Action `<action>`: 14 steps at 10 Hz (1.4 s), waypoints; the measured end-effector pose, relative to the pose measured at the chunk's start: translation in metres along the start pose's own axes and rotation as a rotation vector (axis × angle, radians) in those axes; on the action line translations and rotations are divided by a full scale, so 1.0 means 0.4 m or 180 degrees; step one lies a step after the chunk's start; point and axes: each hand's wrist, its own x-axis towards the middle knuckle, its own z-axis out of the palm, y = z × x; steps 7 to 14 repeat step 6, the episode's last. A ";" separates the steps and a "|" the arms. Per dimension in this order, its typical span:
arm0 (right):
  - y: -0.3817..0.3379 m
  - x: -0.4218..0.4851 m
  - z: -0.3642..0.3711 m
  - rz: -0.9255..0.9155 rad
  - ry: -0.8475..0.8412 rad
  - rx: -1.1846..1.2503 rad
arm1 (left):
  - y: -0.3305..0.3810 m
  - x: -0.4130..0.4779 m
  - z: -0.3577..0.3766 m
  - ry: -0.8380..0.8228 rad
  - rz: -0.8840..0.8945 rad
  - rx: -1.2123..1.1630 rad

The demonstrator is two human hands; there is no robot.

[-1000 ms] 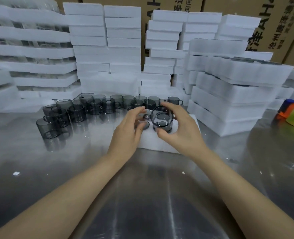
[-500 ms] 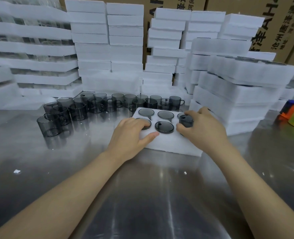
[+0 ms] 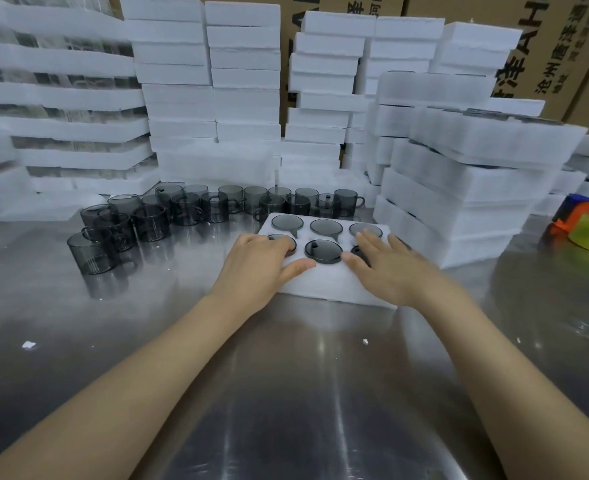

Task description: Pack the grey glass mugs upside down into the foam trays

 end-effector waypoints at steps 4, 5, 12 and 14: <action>-0.025 0.041 0.067 -0.0293 0.1133 0.0285 | -0.001 0.000 0.004 0.0031 -0.0179 0.0309; -0.045 0.075 0.082 -0.0096 0.1247 0.0484 | -0.004 0.013 0.004 0.0000 -0.0292 0.0480; -0.030 0.052 0.093 -0.0265 0.1519 0.0959 | 0.017 -0.013 -0.010 0.0080 -0.0231 0.0677; -0.030 0.052 0.093 -0.0265 0.1519 0.0959 | 0.017 -0.013 -0.010 0.0080 -0.0231 0.0677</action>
